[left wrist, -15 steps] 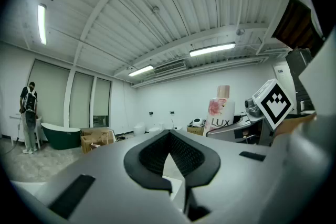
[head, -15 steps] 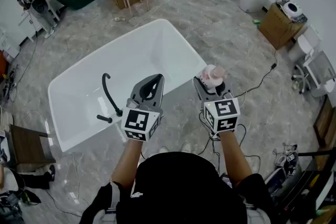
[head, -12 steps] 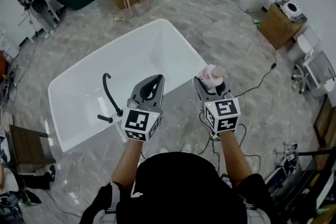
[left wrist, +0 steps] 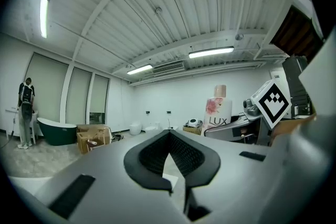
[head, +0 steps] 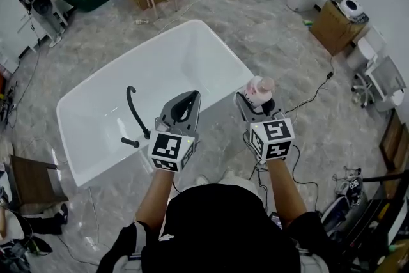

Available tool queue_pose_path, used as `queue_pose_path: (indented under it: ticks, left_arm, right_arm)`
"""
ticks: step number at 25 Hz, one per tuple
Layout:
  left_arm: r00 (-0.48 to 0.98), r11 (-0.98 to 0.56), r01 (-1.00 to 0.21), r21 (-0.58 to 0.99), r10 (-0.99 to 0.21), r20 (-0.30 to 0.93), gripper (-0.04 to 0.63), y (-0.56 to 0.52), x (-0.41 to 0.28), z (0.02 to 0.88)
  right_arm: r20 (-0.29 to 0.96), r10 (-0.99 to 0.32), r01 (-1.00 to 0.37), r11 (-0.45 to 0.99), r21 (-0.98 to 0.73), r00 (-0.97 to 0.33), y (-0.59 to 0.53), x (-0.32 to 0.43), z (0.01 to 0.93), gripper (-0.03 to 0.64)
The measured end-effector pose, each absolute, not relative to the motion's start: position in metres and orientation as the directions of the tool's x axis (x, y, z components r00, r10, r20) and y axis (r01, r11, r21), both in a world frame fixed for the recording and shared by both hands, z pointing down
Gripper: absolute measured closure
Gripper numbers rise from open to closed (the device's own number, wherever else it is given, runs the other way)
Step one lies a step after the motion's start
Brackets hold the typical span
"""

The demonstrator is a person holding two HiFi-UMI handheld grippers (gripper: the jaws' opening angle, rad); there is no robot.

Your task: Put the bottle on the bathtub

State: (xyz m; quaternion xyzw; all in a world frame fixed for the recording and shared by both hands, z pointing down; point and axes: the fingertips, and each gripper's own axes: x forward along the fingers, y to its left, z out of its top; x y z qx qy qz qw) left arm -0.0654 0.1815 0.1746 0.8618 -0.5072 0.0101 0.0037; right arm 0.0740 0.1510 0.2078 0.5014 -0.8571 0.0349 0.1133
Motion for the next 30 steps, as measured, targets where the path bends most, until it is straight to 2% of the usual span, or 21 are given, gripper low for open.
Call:
queue_pose_path:
  ticks: [16,30]
  left_arm:
    - [0.507,-0.507,-0.862,0.004,-0.860,0.058,0.583,0.170,-0.078,0.194]
    - [0.471,-0.472,-0.882,0.012,-0.879,0.073,0.583,0.080,-0.062,0.200]
  right_arm:
    - [0.244,-0.858,-0.881,0.473,0.030,-0.452,0.145,0.064,0.223,0.373]
    - [0.244,-0.824,-0.846,0.532,0.021,-0.512,0.049,0.069,0.229,0.373]
